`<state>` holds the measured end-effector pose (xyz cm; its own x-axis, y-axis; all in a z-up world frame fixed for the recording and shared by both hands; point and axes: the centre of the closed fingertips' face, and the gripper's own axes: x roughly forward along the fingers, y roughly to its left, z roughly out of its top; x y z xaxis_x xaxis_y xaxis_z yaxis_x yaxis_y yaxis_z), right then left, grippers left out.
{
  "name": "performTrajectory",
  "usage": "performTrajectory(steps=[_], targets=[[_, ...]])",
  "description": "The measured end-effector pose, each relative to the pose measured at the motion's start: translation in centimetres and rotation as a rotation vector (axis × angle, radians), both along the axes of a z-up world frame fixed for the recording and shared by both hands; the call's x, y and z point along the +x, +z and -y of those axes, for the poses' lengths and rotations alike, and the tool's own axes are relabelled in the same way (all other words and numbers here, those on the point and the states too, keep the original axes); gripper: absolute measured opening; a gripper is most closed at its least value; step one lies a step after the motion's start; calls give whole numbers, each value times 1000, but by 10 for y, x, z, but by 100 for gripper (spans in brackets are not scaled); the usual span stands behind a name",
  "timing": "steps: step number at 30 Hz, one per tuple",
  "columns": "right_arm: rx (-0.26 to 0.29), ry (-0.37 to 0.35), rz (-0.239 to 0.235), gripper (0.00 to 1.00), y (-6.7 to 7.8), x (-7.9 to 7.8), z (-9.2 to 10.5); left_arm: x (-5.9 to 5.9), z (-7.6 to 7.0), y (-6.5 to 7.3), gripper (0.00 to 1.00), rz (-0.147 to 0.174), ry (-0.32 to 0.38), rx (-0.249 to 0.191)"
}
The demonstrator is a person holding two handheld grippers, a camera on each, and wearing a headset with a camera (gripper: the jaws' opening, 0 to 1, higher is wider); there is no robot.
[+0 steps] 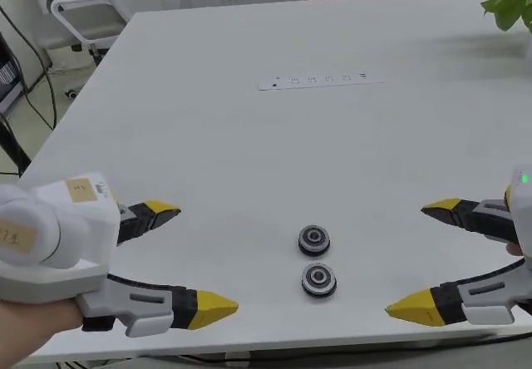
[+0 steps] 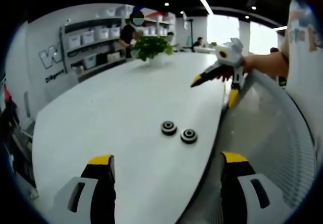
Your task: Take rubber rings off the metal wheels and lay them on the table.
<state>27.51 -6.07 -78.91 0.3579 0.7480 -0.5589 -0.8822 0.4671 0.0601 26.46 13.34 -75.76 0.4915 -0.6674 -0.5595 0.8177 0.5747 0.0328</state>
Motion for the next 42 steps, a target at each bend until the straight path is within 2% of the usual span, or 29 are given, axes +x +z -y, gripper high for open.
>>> performTrajectory(steps=[13, 28, 42], targets=[[9, 1, 0, 93, -3, 4, 0, 3, 0, -4, 86, -12, -4, 2], [24, 10, -14, 91, -7, 10, -4, 8, 10, -6, 84, -12, -38, 11], [14, 55, 1, 87, -4, 21, -11, 20, 18, -7, 81, 0, -67, 16]])
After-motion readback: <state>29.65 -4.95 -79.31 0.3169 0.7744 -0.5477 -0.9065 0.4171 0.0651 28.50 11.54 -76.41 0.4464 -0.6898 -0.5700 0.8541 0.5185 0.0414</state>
